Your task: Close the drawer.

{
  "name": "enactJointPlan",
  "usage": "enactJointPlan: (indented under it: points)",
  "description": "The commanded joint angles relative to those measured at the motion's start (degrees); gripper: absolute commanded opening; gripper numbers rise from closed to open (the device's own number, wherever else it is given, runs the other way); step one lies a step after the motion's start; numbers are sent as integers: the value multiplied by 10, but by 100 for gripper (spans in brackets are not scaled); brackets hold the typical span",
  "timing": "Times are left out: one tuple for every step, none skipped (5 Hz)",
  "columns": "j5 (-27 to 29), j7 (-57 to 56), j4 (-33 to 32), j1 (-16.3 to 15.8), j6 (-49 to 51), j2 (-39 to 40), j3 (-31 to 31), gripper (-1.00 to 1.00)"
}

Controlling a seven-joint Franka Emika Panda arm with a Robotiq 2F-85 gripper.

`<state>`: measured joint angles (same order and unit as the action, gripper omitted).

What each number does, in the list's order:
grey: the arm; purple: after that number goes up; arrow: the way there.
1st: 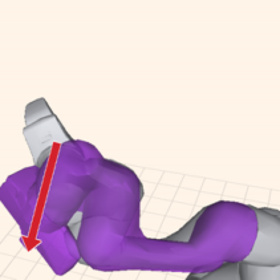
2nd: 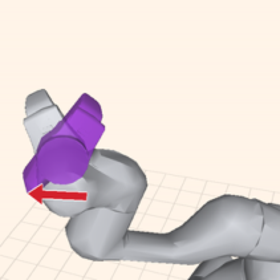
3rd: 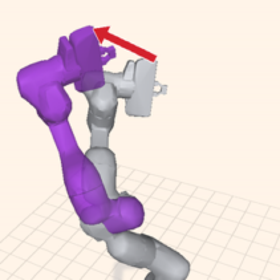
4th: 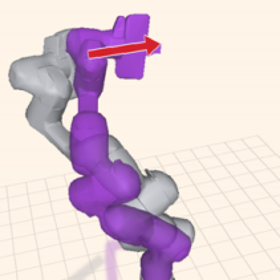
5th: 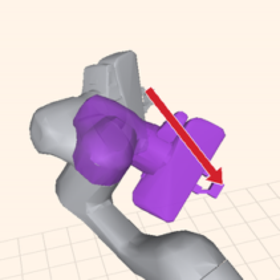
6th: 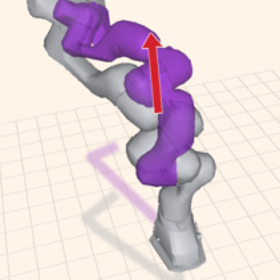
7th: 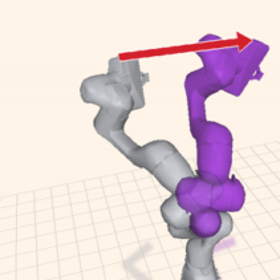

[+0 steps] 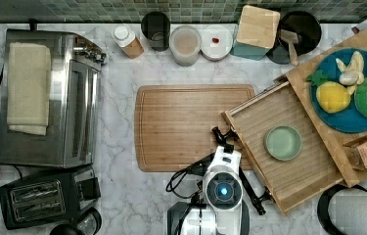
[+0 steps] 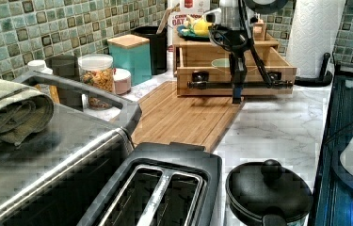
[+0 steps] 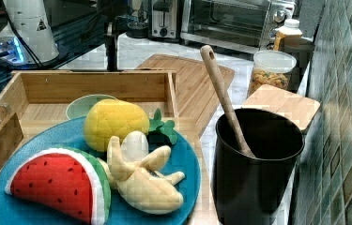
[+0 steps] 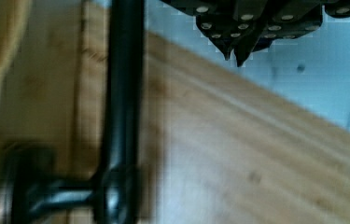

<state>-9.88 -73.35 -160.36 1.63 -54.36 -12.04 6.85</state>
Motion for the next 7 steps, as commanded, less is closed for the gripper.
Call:
enactJointPlan:
  points:
    - [-33, -15, -48, 31, -40, -27, 20, -100]
    - [-32, -49, -34, 40, -75, 9, 42, -100]
    - [-3, -119, 9, 39, -85, 65, 71, -100]
    - [13, -166, 48, 45, -76, 106, 92, -100]
    - [42, -216, 86, 50, -69, 139, 113, -100]
    - [54, -252, 154, 61, -17, 152, 125, -100]
    - [81, -302, 232, 60, 44, 183, 149, -100]
